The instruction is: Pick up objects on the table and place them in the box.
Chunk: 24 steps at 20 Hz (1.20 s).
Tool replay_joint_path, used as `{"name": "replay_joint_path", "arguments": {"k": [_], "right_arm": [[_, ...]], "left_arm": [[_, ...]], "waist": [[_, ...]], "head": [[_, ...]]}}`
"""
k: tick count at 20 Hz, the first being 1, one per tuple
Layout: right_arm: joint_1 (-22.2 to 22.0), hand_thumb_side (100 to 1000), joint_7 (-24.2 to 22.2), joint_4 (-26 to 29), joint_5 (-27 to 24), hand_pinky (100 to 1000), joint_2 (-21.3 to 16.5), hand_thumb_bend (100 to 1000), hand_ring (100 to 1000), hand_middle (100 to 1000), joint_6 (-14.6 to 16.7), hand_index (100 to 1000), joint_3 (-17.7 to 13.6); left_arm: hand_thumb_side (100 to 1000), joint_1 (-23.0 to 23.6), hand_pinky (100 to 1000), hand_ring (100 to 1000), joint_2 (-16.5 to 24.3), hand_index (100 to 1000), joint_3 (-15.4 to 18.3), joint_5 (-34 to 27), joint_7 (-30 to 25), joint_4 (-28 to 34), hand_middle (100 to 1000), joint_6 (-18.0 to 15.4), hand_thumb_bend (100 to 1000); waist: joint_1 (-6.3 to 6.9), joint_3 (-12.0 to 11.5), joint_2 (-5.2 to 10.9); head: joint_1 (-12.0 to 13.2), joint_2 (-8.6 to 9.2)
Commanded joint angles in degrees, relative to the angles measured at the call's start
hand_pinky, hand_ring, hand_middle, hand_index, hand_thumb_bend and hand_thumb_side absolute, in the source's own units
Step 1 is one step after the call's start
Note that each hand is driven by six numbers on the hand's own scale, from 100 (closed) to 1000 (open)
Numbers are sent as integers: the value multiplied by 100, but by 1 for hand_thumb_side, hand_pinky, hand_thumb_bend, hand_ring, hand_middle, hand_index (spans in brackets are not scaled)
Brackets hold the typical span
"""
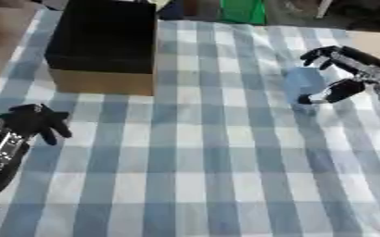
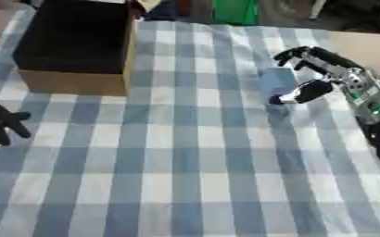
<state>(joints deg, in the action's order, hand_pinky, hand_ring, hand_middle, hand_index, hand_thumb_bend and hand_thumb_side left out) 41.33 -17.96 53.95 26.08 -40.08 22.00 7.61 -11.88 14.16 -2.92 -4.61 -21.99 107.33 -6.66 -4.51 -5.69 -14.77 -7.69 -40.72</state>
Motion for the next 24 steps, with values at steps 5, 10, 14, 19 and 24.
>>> {"name": "replay_joint_path", "arguments": {"k": [5, 10, 14, 19, 24], "right_arm": [[64, 340, 60, -11, 151, 759, -127, 596, 1000, 718, -4, 871, -49], [52, 304, 91, -32, 243, 756, -123, 535, 992, 688, -26, 849, -45], [39, 272, 192, -57, 402, 749, -103, 506, 978, 643, -36, 819, -56], [31, 171, 401, -20, 448, 729, -123, 445, 948, 540, -12, 739, -74], [12, 131, 624, 111, 430, 713, -174, 407, 916, 431, 3, 645, -69]], "left_arm": [[798, -78, 867, 536, 80, 423, 12, -60, -9, 128, 495, -19, 203], [797, -82, 867, 536, 83, 422, 7, -62, -11, 132, 494, -24, 203], [794, -84, 867, 536, 85, 422, 5, -69, -11, 135, 494, -30, 204], [794, -82, 867, 536, 88, 422, 5, -75, -11, 133, 494, -27, 204], [793, -68, 867, 536, 90, 422, 12, -75, -5, 129, 493, -27, 205]], "waist": [[38, -5, 92], [47, -12, 91], [55, -18, 96], [52, -6, 110], [49, 1, 128]], "head": [[-8, 10], [-7, 13], [-10, 18], [-6, 19], [8, 15]]}}
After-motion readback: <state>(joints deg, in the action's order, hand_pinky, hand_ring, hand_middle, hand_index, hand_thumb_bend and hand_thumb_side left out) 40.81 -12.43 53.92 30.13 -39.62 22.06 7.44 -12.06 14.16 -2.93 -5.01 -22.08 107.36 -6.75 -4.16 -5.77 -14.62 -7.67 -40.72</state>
